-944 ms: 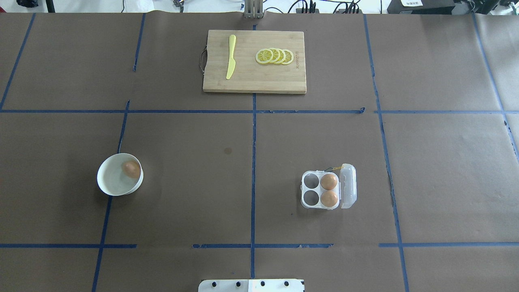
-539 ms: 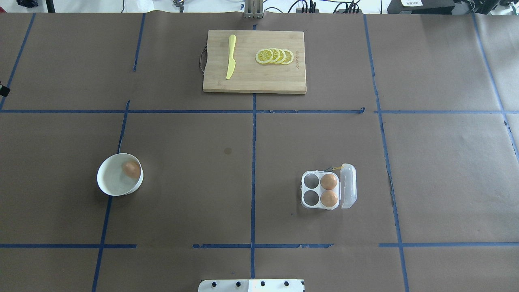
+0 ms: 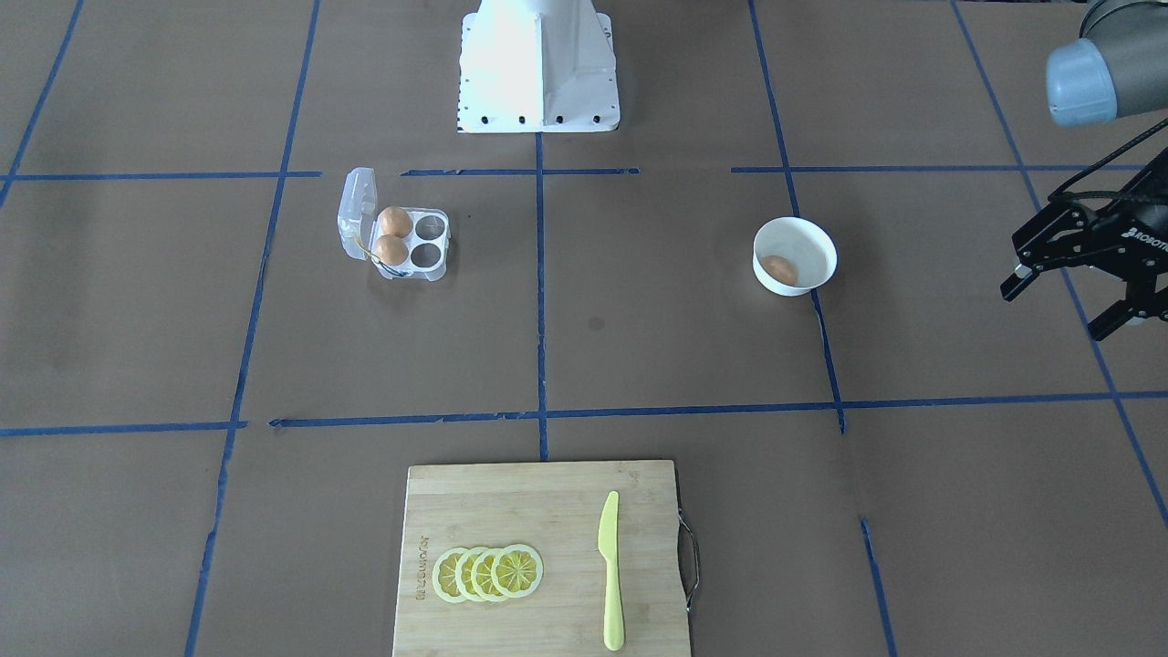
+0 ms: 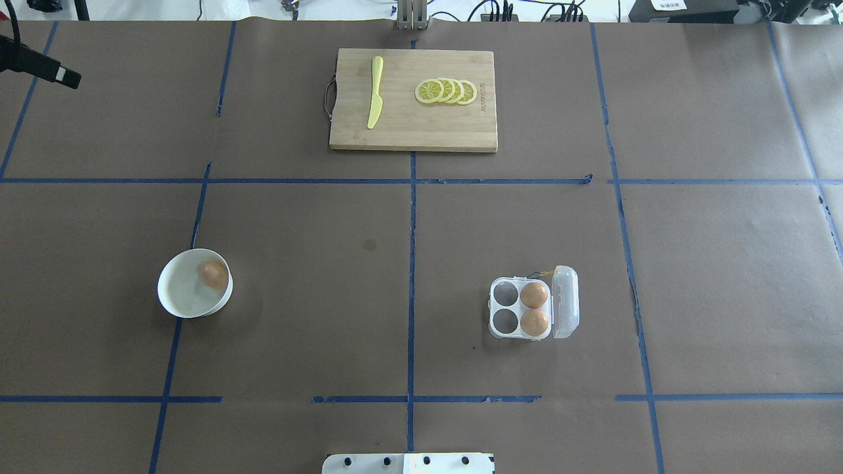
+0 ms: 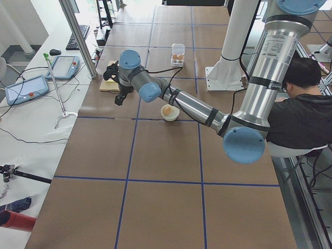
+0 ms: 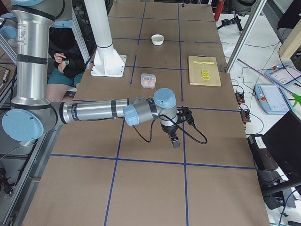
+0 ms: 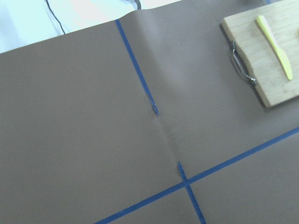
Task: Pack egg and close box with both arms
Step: 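Move the left gripper down over the brown egg in the white bowl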
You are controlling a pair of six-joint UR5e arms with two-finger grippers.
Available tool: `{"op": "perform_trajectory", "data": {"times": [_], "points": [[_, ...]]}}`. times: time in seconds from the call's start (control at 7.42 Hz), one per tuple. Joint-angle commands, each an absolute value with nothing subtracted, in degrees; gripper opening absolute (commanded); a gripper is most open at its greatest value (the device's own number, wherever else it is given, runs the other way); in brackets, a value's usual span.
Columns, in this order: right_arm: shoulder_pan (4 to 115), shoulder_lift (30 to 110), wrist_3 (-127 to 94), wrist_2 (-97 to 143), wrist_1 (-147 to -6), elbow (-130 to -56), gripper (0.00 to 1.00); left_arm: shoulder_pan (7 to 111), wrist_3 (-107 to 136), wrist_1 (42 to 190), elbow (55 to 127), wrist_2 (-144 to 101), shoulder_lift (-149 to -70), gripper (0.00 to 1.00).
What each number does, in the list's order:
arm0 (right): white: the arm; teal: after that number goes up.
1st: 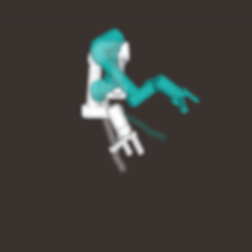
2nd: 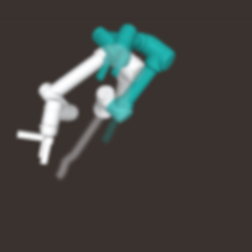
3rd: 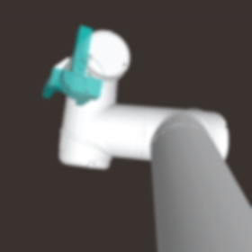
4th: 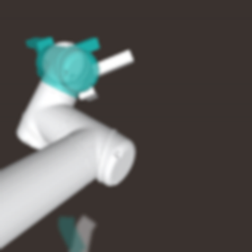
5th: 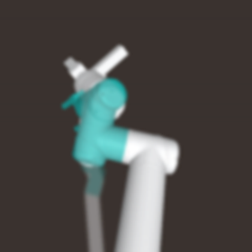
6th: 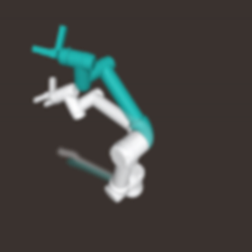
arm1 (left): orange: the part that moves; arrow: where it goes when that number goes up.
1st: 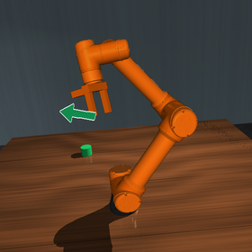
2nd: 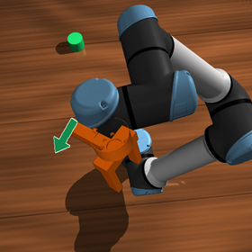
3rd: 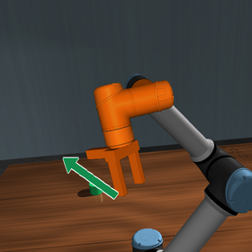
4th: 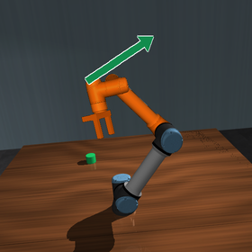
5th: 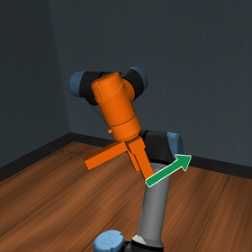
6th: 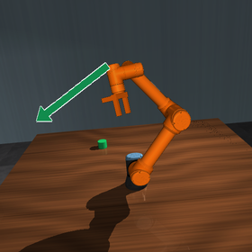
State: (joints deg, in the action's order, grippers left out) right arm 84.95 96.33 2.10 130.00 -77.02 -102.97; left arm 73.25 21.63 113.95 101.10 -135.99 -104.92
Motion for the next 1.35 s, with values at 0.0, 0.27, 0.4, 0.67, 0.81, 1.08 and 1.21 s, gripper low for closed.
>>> {"op": "perform_trajectory", "data": {"times": [0.0, 0.27, 0.4, 0.67, 0.81, 1.08, 1.21], "points": [[84.9, 96.3, 2.1, 131.0, -77.0, -102.9, 1.00, 72.7, 22.3, 122.6, 100.1, -136.1, -104.4, 1.00], [85.0, 96.3, 2.1, 131.0, -76.9, -102.6, 1.00, 66.1, 30.2, 127.8, 100.5, -135.8, -103.3, 1.00], [85.0, 96.3, 2.2, 131.0, -76.9, -102.4, 1.00, 62.0, 38.5, 127.9, 102.3, -132.2, -103.2, 1.00], [85.0, 96.4, 2.2, 131.9, -76.8, -102.0, 1.00, 51.6, 57.1, 127.4, 109.0, -118.6, -98.4, 0.94], [85.0, 96.9, 2.0, 132.4, -76.5, -102.0, 1.00, 46.5, 66.2, 127.0, 111.7, -113.3, -94.8, 0.86], [85.0, 96.9, 2.0, 132.4, -76.5, -101.1, 1.00, 39.8, 76.2, 120.6, 116.0, -106.0, -90.4, 0.68], [85.0, 97.0, 2.0, 132.5, -76.5, -101.1, 1.00, 35.1, 82.8, 116.7, 116.2, -101.1, -90.4, 0.62]]}}
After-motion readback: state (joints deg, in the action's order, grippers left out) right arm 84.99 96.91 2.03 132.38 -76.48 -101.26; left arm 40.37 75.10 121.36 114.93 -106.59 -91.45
